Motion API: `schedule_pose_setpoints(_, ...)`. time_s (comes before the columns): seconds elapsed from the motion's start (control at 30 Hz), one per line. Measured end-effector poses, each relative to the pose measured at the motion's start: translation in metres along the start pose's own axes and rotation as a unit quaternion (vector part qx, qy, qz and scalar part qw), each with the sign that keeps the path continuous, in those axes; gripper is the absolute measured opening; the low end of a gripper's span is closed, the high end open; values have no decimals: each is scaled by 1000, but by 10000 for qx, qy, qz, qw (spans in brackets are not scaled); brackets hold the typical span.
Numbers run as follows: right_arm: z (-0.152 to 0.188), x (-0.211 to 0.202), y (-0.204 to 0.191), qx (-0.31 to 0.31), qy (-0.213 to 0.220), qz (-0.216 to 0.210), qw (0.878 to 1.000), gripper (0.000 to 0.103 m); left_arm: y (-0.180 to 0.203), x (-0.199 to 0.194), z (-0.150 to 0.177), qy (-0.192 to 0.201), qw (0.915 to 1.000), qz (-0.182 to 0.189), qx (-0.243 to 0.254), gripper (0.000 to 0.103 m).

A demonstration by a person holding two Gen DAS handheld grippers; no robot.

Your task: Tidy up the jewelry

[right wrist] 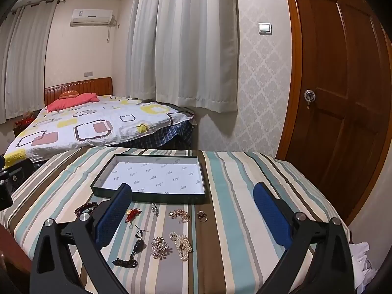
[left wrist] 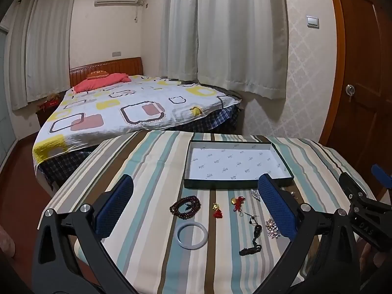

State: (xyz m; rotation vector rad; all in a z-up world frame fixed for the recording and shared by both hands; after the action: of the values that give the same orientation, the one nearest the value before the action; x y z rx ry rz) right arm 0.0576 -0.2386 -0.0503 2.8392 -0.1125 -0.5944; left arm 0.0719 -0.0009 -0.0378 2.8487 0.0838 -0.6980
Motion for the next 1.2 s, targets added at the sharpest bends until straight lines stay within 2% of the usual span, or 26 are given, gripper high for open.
schedule_pose_setpoints(0.07,0,0,0,14,-22,-12,10000,97,2,2,1,4,10000,-26,19,99)
schedule_pose_setpoints(0.1,-1,-1,1,15,-9,0,10000,97,-1,0,-1,-15,9998,105,-142,99)
schedule_pose_setpoints(0.47,-15,-13,7,28,45,11,10000,97,-2,-12,-10,85,9997,105,-188,99)
schedule_pose_setpoints(1.2,-26,-20,8,-10,151,67,9999,97,0,-18,-11,109,9997,152,-146,99)
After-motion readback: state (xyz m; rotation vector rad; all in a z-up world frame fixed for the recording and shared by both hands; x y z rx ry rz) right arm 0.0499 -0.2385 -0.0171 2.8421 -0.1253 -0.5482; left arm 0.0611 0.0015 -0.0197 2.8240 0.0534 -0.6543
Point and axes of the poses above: each gripper's, at about its wrist camera, not at the fingertips, and x roughly the way its jaws point, y to its right, z to its underside, the point moved 8 cm from there along x, roughly the way its jaws point, and after that the axes turned 13 degrees about -x, right-handed, at the moved point
